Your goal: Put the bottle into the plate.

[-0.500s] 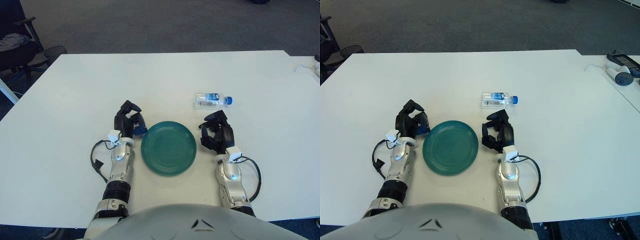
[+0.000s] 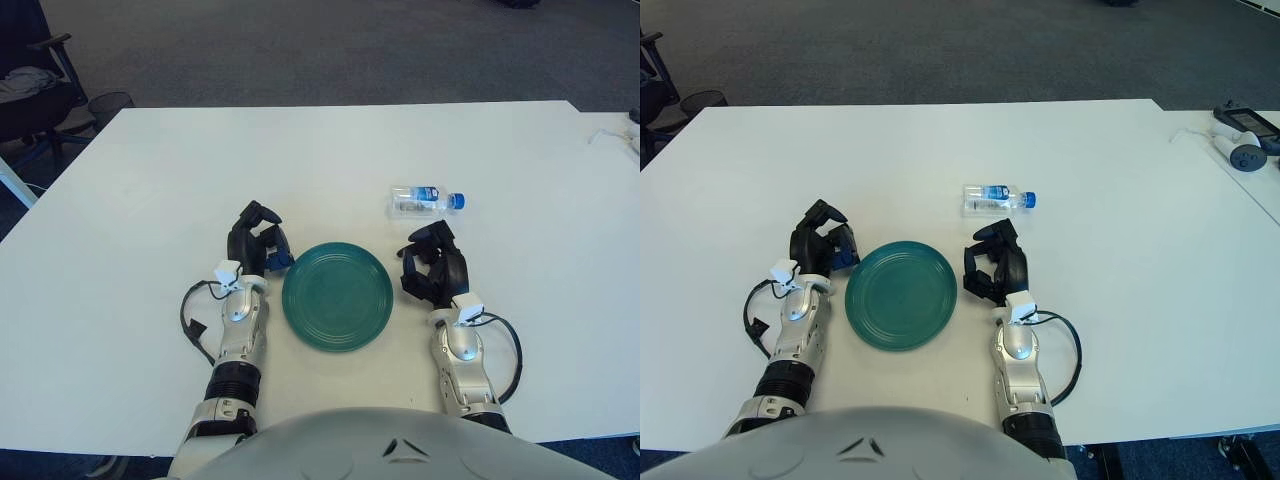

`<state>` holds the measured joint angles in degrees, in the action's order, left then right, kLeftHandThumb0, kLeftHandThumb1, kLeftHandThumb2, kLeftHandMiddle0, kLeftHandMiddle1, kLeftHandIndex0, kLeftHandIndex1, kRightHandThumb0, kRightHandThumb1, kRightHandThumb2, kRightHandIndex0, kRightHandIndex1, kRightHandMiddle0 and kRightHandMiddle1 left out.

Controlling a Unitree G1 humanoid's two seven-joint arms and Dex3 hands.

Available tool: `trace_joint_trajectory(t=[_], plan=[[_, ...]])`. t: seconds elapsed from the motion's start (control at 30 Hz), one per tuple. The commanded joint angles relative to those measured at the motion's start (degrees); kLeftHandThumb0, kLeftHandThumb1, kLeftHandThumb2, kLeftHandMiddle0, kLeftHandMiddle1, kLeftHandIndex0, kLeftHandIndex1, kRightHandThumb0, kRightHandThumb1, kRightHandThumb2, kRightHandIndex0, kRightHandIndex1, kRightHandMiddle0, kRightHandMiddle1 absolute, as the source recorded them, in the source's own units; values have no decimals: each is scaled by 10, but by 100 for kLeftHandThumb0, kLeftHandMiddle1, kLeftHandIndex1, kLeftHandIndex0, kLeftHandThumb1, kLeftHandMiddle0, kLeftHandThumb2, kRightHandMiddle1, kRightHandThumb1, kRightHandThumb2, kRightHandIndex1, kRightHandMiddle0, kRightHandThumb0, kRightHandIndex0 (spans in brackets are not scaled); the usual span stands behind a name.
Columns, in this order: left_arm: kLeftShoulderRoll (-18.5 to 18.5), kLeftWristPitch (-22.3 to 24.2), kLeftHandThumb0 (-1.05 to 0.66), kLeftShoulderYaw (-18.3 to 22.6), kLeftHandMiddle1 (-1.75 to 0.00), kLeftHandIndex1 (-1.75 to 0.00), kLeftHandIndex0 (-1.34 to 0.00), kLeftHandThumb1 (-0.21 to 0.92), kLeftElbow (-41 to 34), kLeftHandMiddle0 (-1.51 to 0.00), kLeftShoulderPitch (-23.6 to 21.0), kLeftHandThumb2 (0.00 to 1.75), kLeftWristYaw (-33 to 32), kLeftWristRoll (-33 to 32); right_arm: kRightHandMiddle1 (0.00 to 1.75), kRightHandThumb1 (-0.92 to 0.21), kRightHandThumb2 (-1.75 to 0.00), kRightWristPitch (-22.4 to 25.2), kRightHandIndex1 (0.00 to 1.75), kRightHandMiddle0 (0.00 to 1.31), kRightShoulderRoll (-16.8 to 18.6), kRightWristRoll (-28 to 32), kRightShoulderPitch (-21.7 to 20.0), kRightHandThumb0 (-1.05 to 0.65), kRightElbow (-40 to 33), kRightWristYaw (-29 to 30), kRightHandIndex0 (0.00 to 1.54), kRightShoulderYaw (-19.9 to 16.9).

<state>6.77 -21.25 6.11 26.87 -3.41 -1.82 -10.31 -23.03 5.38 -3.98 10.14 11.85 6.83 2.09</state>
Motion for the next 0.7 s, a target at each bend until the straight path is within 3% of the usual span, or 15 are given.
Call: trace_joint_trajectory(t=[0.0, 0.13, 0.33, 0.53, 0.67], plan=[[11, 23, -57, 8, -175, -175, -80, 8, 25, -132, 37, 160, -5, -3, 174, -54, -98, 56, 152, 30, -15, 5, 60, -1, 32, -4, 53, -14], [12, 28, -57, 7, -175, -175, -80, 9, 25, -132, 35, 160, -8, -2, 174, -54, -99, 66, 155, 28, -25, 11, 71, -1, -17, -16, 52, -19], [11, 27, -57, 7, -175, -175, -79, 10, 31, -132, 31, 159, -12, 3, 173, -55, -99, 118, 159, 26, -58, 19, 84, -1, -198, -47, 51, -37], [13, 18, -55, 8, -175, -175, -77, 12, 49, -130, 22, 156, -10, 3, 172, -55, -100, 106, 161, 25, -70, 25, 75, 0, -267, -56, 51, -47], [15, 11, -55, 11, -175, -175, -77, 12, 63, -130, 14, 156, -13, 4, 171, -55, -101, 66, 165, 23, -81, 38, 51, 0, -271, -62, 51, -62]])
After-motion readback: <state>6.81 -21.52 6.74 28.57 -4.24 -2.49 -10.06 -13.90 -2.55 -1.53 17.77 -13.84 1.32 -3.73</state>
